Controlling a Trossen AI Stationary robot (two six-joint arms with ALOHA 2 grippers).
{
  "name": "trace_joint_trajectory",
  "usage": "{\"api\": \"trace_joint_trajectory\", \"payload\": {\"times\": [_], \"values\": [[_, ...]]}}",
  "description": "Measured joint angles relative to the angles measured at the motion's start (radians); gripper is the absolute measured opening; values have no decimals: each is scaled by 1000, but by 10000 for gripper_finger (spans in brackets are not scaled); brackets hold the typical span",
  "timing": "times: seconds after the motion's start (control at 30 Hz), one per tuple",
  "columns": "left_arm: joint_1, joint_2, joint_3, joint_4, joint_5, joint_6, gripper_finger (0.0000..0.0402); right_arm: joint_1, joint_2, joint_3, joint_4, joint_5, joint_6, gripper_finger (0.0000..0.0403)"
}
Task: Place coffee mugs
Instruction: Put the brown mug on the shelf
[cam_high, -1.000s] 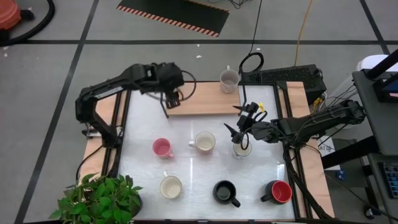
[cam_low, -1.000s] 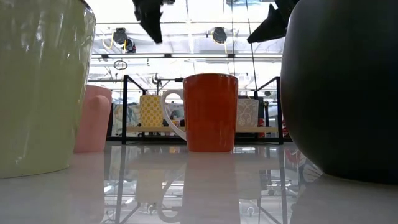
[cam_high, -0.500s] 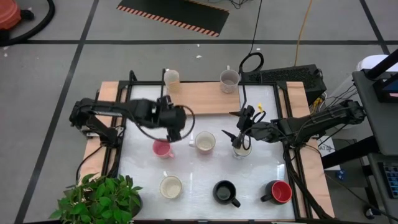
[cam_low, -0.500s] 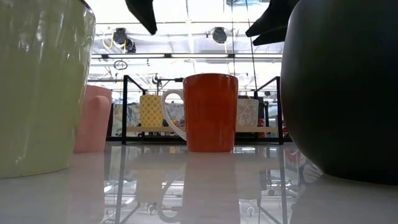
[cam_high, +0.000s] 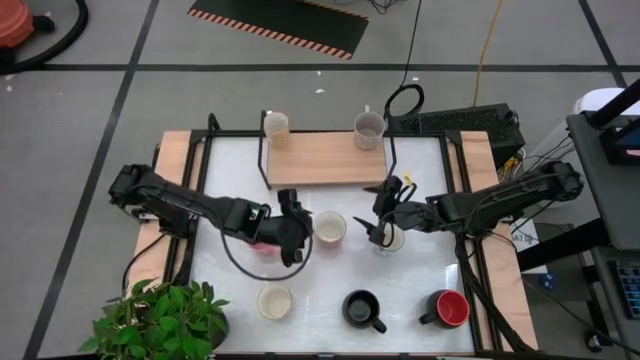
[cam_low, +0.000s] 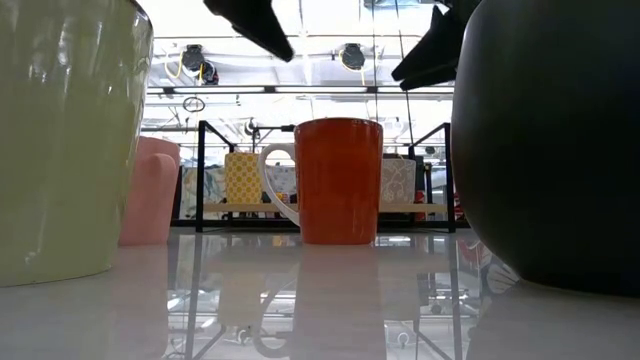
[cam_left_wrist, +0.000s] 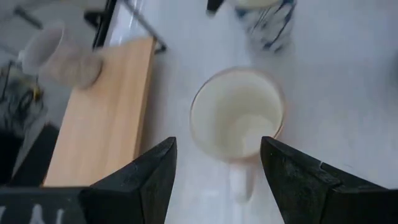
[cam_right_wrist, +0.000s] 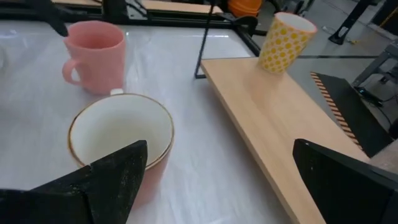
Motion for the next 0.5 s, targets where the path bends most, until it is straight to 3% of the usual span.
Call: {"api": "trace_joint_trajectory", "payload": {"times": [0.23, 0.5], "values": [[-37, 0, -72, 204, 1, 36, 237, 0, 6, 0, 2, -6, -37, 394], [-92, 0, -124, 297, 8, 27, 237, 46, 6, 0, 2, -7, -115, 394]]}}
